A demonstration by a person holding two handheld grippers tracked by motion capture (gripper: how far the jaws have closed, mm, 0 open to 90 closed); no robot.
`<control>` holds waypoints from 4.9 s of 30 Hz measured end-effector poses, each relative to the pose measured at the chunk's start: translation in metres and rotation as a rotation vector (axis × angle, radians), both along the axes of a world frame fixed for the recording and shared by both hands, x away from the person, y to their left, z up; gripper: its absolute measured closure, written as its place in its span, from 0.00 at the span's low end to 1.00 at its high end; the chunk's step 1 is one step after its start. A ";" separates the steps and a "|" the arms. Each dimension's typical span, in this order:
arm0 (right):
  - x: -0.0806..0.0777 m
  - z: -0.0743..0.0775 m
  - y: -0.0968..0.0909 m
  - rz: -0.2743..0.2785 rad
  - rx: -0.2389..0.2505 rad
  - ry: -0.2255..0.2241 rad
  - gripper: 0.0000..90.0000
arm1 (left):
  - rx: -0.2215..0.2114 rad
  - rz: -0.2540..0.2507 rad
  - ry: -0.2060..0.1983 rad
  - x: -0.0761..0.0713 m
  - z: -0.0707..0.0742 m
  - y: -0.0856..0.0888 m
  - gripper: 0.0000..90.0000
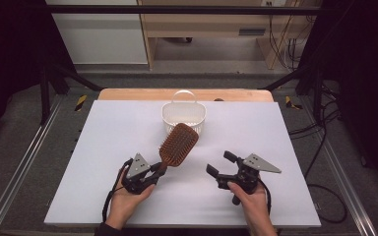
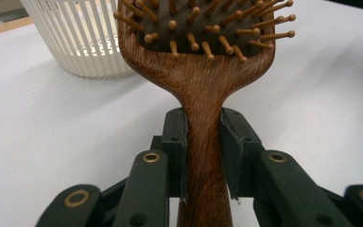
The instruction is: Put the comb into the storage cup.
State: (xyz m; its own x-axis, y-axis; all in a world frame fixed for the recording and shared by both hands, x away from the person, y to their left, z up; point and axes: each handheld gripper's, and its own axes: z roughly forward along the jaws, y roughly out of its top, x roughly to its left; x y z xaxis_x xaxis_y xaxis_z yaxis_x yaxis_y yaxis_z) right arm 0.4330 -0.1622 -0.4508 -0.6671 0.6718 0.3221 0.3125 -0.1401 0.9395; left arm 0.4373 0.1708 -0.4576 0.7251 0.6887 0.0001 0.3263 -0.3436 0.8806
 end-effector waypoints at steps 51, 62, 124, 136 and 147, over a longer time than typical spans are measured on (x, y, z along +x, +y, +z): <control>0.043 0.051 0.082 0.146 0.093 0.100 0.24 | -0.083 -0.025 -0.126 -0.024 0.008 -0.004 0.80; 0.049 0.055 0.077 0.130 0.126 0.117 0.30 | -0.085 -0.020 -0.130 -0.024 0.008 -0.002 0.80; 0.069 0.084 0.091 0.061 0.171 0.110 0.58 | -0.250 0.270 -0.160 -0.028 -0.001 0.055 0.06; 0.079 0.085 0.086 0.036 0.161 0.109 0.58 | -0.305 0.386 -0.202 -0.038 -0.001 0.104 0.06; 0.086 0.090 0.080 0.022 0.174 0.098 0.58 | -0.309 0.436 -0.228 -0.036 -0.003 0.123 0.05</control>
State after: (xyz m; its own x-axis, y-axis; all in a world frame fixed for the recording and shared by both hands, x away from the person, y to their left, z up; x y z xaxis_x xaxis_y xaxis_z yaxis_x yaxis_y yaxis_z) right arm 0.5191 -0.0818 -0.3605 -0.6409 0.5858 0.4962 0.4056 -0.2904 0.8667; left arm 0.4016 0.2935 -0.4605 0.3794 0.9167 -0.1251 0.1703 0.0637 0.9833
